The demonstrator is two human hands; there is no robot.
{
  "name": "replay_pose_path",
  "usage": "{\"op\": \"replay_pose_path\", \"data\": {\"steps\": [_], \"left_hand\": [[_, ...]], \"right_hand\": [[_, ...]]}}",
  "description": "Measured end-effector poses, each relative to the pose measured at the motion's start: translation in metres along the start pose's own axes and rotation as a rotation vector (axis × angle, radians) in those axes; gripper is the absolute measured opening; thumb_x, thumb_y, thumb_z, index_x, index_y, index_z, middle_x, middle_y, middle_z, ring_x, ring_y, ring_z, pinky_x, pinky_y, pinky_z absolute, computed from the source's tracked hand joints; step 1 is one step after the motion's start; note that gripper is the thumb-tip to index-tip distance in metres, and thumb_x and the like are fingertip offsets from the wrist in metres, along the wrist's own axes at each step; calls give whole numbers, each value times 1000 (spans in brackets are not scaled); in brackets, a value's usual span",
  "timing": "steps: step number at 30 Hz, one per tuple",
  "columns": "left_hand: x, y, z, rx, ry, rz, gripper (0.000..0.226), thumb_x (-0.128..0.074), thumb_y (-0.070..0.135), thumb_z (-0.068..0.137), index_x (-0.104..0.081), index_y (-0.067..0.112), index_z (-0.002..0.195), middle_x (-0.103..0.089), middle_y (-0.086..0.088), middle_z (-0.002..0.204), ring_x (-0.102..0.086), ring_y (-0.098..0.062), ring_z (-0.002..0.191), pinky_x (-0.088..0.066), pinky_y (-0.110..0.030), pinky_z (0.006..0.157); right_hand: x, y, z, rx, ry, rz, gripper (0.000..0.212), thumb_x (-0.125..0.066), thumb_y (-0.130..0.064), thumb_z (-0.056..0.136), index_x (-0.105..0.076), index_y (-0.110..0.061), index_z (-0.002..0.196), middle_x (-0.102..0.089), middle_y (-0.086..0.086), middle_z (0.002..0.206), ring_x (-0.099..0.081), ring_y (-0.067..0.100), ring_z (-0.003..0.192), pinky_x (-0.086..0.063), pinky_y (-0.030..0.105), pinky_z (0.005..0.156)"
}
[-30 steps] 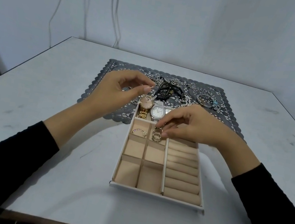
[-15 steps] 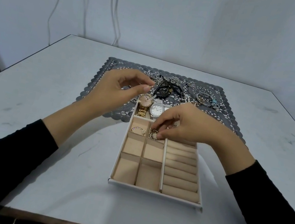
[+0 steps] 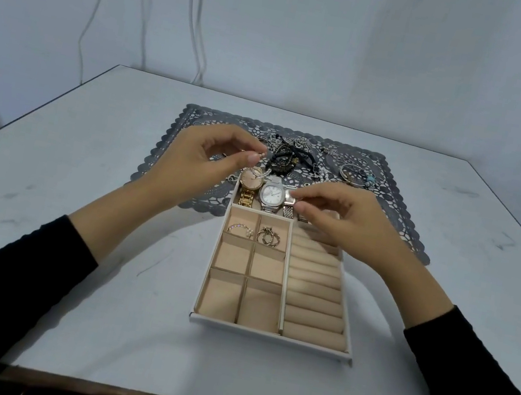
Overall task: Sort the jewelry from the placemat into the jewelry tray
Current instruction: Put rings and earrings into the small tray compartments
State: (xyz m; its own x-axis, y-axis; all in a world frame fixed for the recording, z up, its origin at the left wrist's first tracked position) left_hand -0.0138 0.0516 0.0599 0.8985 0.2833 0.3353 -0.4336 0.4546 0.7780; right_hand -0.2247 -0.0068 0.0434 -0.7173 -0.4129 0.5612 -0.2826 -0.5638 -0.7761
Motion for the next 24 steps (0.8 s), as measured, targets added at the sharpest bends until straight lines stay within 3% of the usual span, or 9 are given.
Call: {"op": "replay_pose_path", "data": {"steps": [2,5,10,14,20,22,24], "left_hand": [[-2,2,0,0,-10,-17,15,-70,17,87,-72,28,97,-74,11,93,-70,-12,89,-54,-22,80],[-4,5,-2,-4,-26,-27,16,-69,14,87,-72,25,98,-73,13,90,-68,-6,84,-49,-12,72],[-5,5,-3,-7,-32,-21,16,-70,14,87,-72,25,99,-75,9,96,-70,-15,93,-55,-27,86],[-7,1,-6,25,-67,3,16,-70,15,87,-73,22,101,-75,3,97,-71,-17,94,-56,-35,91],[-13,2,-13,57,-161,-32,16,-69,13,86,-73,21,101,-74,0,95,-71,-13,89,-56,-24,79],[-13,1,-16,86,-191,-30,15,-69,17,86,-73,22,100,-74,2,95,-70,-13,90,-58,-30,68],[-13,0,-18,102,-220,-32,14,-68,17,86,-73,22,99,-74,6,92,-69,-7,84,-55,-26,55]], "right_hand": [[8,9,-5,15,140,-70,18,-65,-18,89,-71,-19,106,-73,0,88,-70,21,79,-60,35,73],[18,23,-9,37,281,-247,23,-61,-18,92,-67,-18,115,-70,-6,100,-66,11,92,-55,26,85],[26,47,-17,-80,322,-455,33,-51,-23,97,-59,-11,126,-63,2,123,-55,10,109,-35,16,90],[23,66,-19,-154,227,-571,25,-47,-22,98,-59,-9,115,-63,1,100,-56,18,92,-29,20,72],[20,70,-19,-180,184,-615,27,-47,-22,98,-60,-5,115,-64,10,112,-57,25,103,-41,31,85],[20,71,-19,-190,181,-611,27,-47,-22,98,-60,-6,115,-64,9,112,-57,24,103,-41,31,85],[21,73,-19,-188,183,-615,27,-47,-22,98,-61,-6,114,-65,8,111,-57,24,102,-41,30,84]]}}
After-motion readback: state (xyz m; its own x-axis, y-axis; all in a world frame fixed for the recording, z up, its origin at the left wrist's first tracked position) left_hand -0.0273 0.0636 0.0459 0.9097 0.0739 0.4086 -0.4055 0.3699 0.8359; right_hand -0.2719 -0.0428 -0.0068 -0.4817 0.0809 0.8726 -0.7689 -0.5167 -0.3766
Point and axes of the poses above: each hand's wrist, its own z-axis towards the middle knuckle, its own x-axis out of the back of the hand, y = z × x, the point moved 5 cm from there along z, towards the middle knuckle
